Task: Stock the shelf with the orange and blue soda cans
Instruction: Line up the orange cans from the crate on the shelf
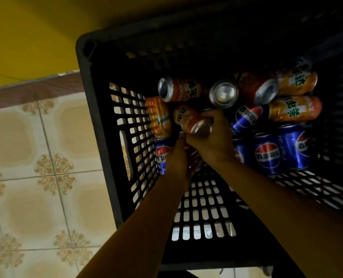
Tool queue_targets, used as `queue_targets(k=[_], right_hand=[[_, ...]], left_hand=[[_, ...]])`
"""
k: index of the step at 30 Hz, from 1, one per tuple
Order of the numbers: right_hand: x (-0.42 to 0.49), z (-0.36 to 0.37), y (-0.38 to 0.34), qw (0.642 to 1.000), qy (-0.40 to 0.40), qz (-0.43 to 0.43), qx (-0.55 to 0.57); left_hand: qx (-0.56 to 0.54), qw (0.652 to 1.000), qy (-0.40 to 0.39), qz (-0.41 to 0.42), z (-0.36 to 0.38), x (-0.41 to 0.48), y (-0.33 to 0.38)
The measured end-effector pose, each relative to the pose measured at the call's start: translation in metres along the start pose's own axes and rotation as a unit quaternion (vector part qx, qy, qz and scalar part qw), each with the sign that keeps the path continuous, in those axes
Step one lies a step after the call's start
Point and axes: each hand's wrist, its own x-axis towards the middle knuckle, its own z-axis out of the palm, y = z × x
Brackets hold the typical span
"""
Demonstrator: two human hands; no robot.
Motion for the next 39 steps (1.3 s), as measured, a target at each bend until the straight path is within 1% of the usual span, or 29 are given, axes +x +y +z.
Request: queue_targets(k=[2,5,7,10,12,14,15,16,18,19,21,23,25,26,29,31,32,35,39], right_hand=[[-0.003,-0.003,0.004,0.998,0.012,0.029,0.060],[-0.008,-0.003,0.005,0.996,0.027,0.032,0.081],[-0.017,-0.003,0.001,0.995,0.040,0.026,0.086],[-0.043,-0.014,-0.004,0.999,0.015,0.007,0.039],[-0.070,-0.033,-0.007,0.999,-0.020,0.024,0.026],[-0.098,-0.059,-0.015,0.995,-0.041,0.073,0.059],[-0.110,-0.072,-0.021,0.988,-0.039,0.117,0.091],[-0.120,-0.085,-0.029,0.975,-0.029,0.175,0.135],[-0.137,-0.115,-0.049,0.935,-0.011,0.286,0.208],[-0.145,-0.129,-0.060,0.922,-0.008,0.316,0.224],[-0.166,-0.153,-0.087,0.921,-0.011,0.317,0.225],[-0.189,-0.174,-0.118,0.936,-0.014,0.283,0.208],[-0.219,-0.190,-0.150,0.967,-0.019,0.224,0.122],[-0.236,-0.196,-0.166,0.978,-0.014,0.193,0.077],[-0.292,-0.210,-0.205,0.992,0.011,0.126,0.022],[-0.332,-0.215,-0.226,0.995,0.043,0.086,0.001],[-0.354,-0.217,-0.236,0.996,0.063,0.068,0.001],[-0.420,-0.222,-0.259,0.987,0.152,0.042,0.031],[-0.505,-0.222,-0.278,0.956,0.272,0.064,0.092]], left_hand=[[-0.008,1.000,-0.025,-0.003,0.006,-0.004,0.003],[-0.012,0.998,-0.057,-0.023,0.015,-0.010,0.009],[0.016,0.996,-0.080,-0.028,0.016,-0.013,0.016],[0.038,0.991,-0.115,-0.048,0.012,-0.025,0.021],[0.055,0.990,-0.111,-0.060,0.008,-0.043,0.019],[0.097,0.991,-0.081,-0.049,0.005,-0.067,0.016],[0.129,0.989,-0.066,-0.035,0.005,-0.083,0.015],[0.166,0.985,-0.051,-0.018,0.006,-0.100,0.014],[0.231,0.972,-0.022,0.018,0.013,-0.140,0.012],[0.265,0.963,-0.020,0.037,0.019,-0.164,0.012],[0.344,0.934,-0.039,0.082,0.029,-0.219,0.010],[0.425,0.892,-0.068,0.138,0.038,-0.274,0.008],[0.485,0.853,-0.085,0.176,0.041,-0.326,0.005],[0.499,0.841,-0.089,0.191,0.041,-0.350,0.003],[0.494,0.835,-0.089,0.226,0.039,-0.412,-0.006],[0.500,0.824,-0.103,0.246,0.035,-0.445,-0.011],[0.514,0.811,-0.118,0.254,0.032,-0.463,-0.011],[0.573,0.746,-0.189,0.281,0.024,-0.512,-0.006],[0.628,0.676,-0.244,0.297,0.006,-0.579,-0.001]])
